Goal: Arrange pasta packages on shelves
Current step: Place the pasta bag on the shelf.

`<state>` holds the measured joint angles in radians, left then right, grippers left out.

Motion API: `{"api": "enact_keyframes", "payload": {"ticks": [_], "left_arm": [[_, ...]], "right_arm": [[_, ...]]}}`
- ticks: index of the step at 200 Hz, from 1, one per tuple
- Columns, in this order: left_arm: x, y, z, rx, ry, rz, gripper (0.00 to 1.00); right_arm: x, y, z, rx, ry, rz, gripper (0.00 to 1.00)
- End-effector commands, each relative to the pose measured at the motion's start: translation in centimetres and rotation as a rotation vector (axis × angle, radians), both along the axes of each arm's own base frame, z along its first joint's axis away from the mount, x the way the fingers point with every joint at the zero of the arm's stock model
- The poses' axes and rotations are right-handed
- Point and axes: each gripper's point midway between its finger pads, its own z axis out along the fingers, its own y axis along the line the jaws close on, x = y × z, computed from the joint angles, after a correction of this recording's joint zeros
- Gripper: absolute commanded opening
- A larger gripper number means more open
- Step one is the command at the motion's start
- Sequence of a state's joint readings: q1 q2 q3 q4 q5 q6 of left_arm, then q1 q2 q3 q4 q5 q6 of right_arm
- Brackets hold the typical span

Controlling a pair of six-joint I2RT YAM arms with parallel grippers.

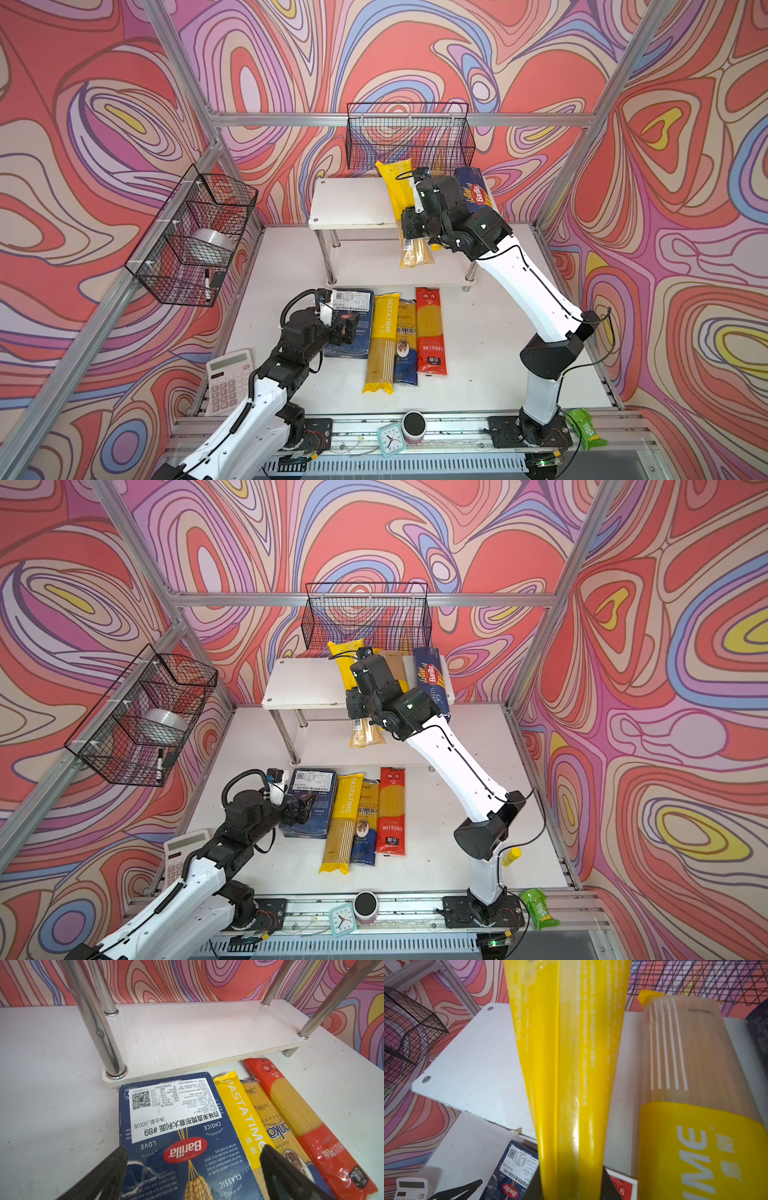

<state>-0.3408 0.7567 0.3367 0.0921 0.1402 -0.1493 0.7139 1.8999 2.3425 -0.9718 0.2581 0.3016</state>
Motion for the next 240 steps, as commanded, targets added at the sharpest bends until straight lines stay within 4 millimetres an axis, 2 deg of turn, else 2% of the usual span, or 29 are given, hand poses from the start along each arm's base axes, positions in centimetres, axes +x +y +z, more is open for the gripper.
{"api": "enact_keyframes", "payload": {"ticks": [1, 44, 83, 152, 195, 240], "left_arm": [[-0.1, -0.1, 0.3, 0.008, -0.004, -0.011, 1.00], [-0.1, -0.2, 0.2, 0.010, 0.001, -0.011, 1.00], [0.0, -0.3, 0.2, 0.009, 0.004, -0.015, 1.00], [-0.1, -0.5, 0.1, 0.008, 0.007, -0.029, 1.00], [-0.1, -0.4, 0.1, 0.009, 0.005, -0.027, 1.00], [-0.2, -0.6, 0.2, 0.006, 0.004, -0.035, 1.00]], "right_arm": [[1.2, -0.6, 6.5, 0.143, -0.178, -0.045, 0.09], [2.7, -1.6, 6.7, 0.153, -0.191, -0.077, 0.10], [3.7, -0.8, 7.3, 0.195, -0.212, -0.064, 0.11], [6.2, -1.3, 5.2, 0.192, -0.191, -0.112, 0.17], [6.9, -2.4, 3.9, 0.174, -0.168, -0.152, 0.34], [6.9, -1.7, 3.1, 0.203, -0.146, -0.134, 0.42]]}}
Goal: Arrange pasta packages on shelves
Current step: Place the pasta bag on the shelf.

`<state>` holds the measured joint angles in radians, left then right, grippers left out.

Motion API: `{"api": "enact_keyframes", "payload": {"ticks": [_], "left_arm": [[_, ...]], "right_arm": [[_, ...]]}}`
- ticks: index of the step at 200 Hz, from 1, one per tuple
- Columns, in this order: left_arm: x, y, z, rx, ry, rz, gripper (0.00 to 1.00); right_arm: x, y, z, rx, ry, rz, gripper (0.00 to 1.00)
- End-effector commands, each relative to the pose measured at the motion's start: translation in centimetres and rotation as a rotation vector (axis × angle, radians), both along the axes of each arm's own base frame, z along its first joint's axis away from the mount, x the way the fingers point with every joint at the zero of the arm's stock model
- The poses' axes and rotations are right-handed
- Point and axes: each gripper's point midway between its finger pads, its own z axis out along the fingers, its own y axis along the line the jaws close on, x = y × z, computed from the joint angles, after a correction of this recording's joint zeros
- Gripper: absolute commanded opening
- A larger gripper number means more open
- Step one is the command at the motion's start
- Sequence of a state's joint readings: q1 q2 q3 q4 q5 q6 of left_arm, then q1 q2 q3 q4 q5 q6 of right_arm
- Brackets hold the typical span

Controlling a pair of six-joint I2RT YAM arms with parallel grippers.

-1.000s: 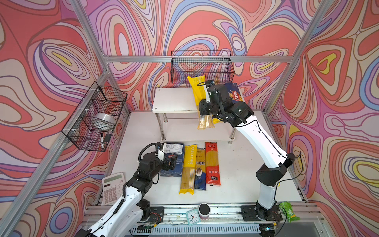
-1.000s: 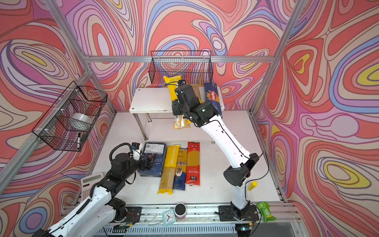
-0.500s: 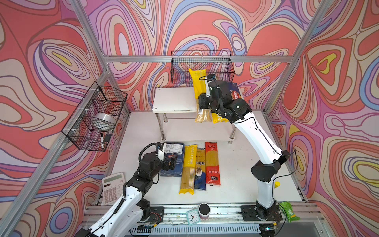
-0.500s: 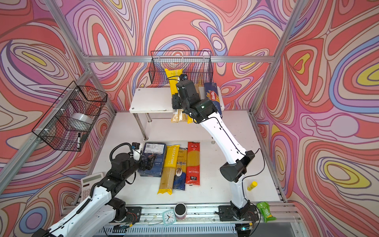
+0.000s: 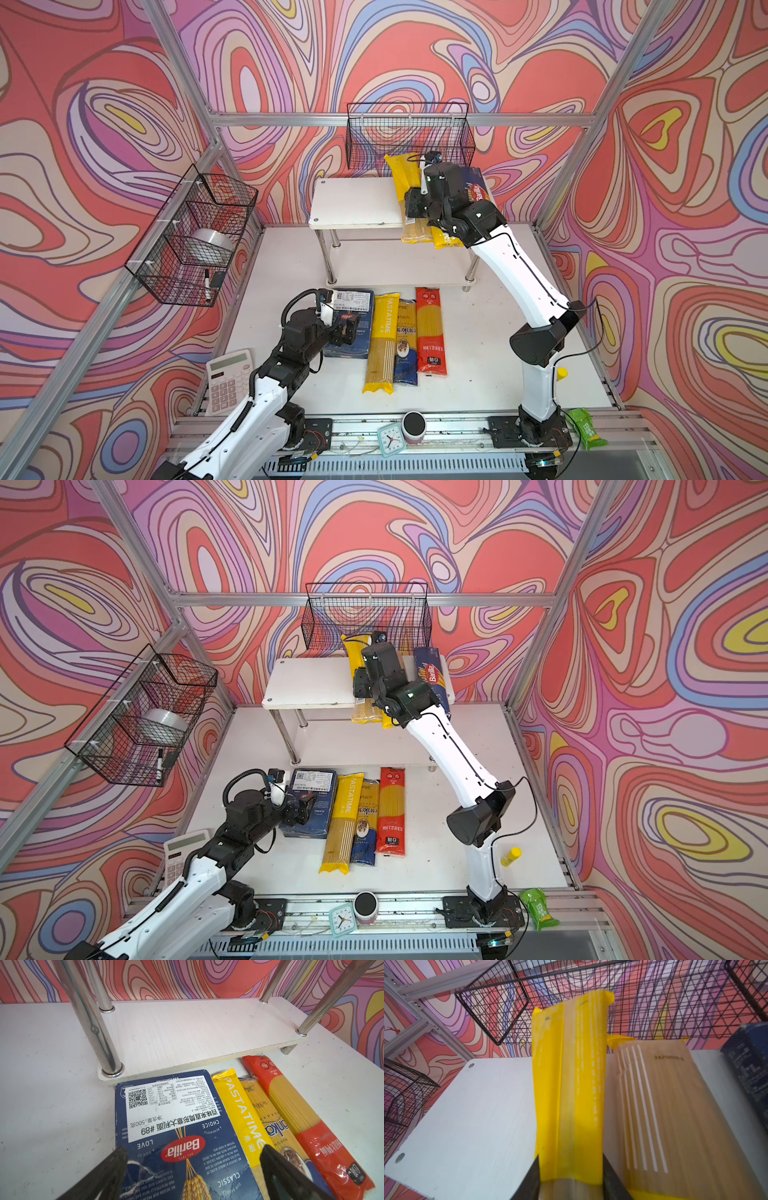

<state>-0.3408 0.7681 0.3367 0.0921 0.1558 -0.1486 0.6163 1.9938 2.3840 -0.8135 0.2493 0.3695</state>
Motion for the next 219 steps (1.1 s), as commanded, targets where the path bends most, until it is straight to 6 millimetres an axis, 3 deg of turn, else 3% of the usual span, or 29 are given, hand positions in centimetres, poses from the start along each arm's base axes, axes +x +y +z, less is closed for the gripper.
{"api": "enact_keyframes", "payload": {"ticks": [1, 32, 75, 114, 117, 131, 159, 185, 219], "left_arm": [[-0.1, -0.3, 0.4, 0.008, -0.006, -0.021, 1.00], [-0.2, -0.3, 0.4, 0.007, -0.008, -0.019, 1.00], [-0.1, -0.2, 0.5, 0.007, -0.010, -0.018, 1.00], [-0.1, -0.3, 0.4, 0.008, -0.006, -0.017, 1.00], [0.0, -0.2, 0.4, 0.009, -0.005, -0.015, 1.00], [0.0, -0.3, 0.4, 0.009, -0.006, -0.017, 1.00], [0.0, -0.1, 0.4, 0.009, -0.006, -0.008, 1.00], [0.0, -0.2, 0.4, 0.010, -0.002, -0.014, 1.00], [0.1, -0.2, 0.3, 0.012, 0.002, -0.009, 1.00]], "right_arm": [[0.8, -0.1, 2.7, 0.073, -0.090, -0.016, 0.42], [0.4, 0.7, 3.6, 0.109, -0.098, 0.032, 0.49], [-2.2, 0.7, 6.9, 0.157, -0.132, 0.115, 0.57], [-6.5, -0.2, 9.6, 0.165, -0.163, 0.218, 0.57], [-7.6, -0.6, 10.6, 0.172, -0.180, 0.233, 0.57], [-10.0, -0.8, 10.8, 0.155, -0.170, 0.283, 0.57], [-15.4, -0.3, 9.0, 0.089, -0.106, 0.382, 0.52], [-19.9, 1.4, 5.5, 0.047, 0.008, 0.518, 0.50], [-22.3, 1.2, 1.1, -0.034, 0.064, 0.530, 0.46]]}}
